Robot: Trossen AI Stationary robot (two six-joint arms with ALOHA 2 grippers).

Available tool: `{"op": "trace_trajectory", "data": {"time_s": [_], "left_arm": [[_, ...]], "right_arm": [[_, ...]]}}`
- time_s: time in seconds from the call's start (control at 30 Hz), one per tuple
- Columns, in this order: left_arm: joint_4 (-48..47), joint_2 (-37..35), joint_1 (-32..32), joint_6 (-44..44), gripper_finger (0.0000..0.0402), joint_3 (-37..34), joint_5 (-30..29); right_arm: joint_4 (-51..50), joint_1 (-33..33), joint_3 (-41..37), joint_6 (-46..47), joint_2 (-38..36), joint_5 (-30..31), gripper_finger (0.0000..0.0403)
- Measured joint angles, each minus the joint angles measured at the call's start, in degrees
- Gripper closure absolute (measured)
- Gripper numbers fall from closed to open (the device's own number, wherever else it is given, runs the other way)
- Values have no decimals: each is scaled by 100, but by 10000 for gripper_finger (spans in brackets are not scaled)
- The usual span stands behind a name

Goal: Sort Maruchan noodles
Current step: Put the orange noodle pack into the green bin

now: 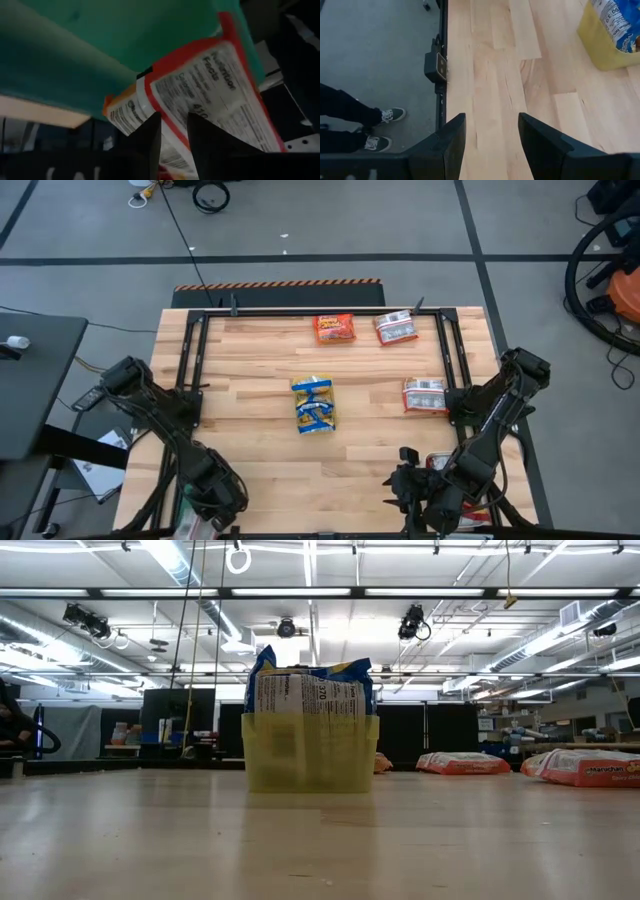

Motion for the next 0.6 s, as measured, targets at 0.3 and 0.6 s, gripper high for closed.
{"op": "trace_trajectory", "data": {"time_s": [0.3, 0.6], "left_arm": [[-7, -4, 80, 829, 303, 1, -262], [-20, -91, 80, 839, 303, 1, 109]], "right_arm": [[2, -103, 0, 2, 0, -4, 216], [-2, -106, 1, -78, -3, -103, 216]]}}
